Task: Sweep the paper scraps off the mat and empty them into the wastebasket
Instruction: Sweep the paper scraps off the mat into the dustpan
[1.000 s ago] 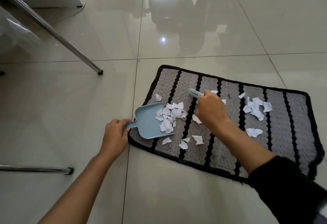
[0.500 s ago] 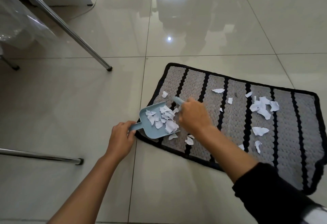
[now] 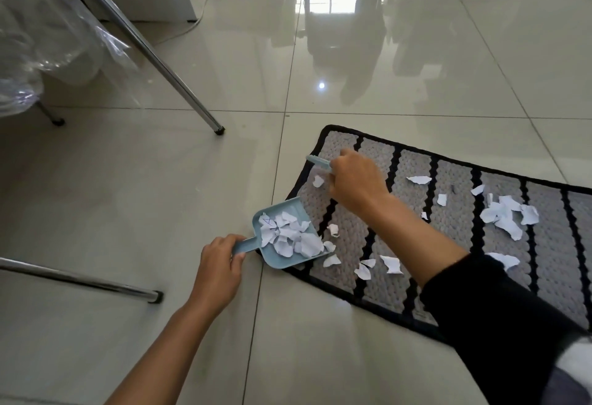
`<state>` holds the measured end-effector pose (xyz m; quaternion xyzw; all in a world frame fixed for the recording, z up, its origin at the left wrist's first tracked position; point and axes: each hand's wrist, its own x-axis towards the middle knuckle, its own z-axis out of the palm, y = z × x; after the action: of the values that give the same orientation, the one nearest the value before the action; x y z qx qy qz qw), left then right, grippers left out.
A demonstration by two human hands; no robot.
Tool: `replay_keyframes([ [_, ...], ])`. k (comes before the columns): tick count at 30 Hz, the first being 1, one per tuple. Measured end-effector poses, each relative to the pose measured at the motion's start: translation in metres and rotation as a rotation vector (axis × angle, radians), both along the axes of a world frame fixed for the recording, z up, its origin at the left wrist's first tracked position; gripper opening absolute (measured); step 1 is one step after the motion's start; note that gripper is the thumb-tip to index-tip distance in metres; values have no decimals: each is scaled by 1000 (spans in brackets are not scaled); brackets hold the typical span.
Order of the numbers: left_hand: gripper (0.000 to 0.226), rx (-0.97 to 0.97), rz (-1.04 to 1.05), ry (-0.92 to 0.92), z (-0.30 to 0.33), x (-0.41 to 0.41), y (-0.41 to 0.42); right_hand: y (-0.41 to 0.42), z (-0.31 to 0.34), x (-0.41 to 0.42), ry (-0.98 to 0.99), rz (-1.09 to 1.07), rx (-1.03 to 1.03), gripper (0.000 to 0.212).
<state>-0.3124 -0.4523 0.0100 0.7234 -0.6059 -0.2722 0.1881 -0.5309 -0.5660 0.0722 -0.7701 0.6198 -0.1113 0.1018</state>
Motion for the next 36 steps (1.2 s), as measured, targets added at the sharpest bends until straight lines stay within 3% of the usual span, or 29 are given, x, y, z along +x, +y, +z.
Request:
replay_keyframes([
  [8,26,-15,19,-7,-2,-5,0,0,14,-16,118,197,194,16],
  [14,27,-11,19,-20,-3,-4,0,2,10,-18,141,131,110,17],
  [20,29,-3,1,-38,-3,-3,-5,40,14,-30,94,213,265,15],
  [25,30,-8,-23,-69,-2,3,-12,17,7,-49,40,-50,-8,18],
  [29,31,4,-47,-77,1,4,-11,-5,-17,-57,61,-215,36,19],
  [36,32,38,-82,-83,2,4,-11,52,-1,-67,-16,-43,100,16],
])
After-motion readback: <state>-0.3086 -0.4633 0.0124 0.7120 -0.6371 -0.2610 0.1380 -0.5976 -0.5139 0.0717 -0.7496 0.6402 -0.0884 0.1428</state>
